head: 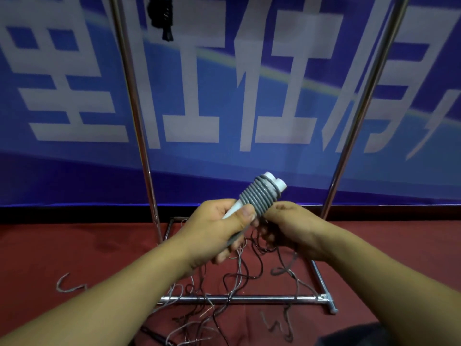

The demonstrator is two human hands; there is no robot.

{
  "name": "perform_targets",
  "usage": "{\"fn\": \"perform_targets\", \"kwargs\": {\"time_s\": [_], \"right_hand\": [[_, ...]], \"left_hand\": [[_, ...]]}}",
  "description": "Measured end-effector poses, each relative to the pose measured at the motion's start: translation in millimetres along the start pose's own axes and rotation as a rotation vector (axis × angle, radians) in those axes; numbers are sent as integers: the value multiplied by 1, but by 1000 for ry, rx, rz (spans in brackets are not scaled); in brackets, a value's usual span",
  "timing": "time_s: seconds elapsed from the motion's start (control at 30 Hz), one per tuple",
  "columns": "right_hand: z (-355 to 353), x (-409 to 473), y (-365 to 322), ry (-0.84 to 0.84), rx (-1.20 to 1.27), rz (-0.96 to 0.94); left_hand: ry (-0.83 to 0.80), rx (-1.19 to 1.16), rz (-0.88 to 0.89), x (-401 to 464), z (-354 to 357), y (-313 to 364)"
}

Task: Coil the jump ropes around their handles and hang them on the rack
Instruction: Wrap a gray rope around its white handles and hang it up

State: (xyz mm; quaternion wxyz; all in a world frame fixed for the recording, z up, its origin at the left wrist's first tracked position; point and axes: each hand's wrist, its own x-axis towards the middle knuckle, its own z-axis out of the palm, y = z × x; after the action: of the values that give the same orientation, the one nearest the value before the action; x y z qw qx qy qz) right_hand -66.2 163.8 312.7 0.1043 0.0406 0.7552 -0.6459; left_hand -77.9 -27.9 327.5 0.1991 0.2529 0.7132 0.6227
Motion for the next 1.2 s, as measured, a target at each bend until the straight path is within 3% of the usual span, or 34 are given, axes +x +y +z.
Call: {"fn": "perform_targets", "kwargs": {"time_s": [0.23,0.43,0.77,1.0,1.2], "right_hand": [[7,4,0,9,29,-28],[9,1,-10,194,-99,-252],[10,-6,-9,128,-307,-402],[9,-7,-11,95,-170,-313],[24,-4,-6,141,-133,-189]], "left_hand": [[187,-172,-53,5,-7,-1],[363,-115,-96,11,-12,-10],[382,-2,-93,12,-11,-13],[390,52,-103,11,-12,-17],[432,-123,-121,17,-7,-9]]}}
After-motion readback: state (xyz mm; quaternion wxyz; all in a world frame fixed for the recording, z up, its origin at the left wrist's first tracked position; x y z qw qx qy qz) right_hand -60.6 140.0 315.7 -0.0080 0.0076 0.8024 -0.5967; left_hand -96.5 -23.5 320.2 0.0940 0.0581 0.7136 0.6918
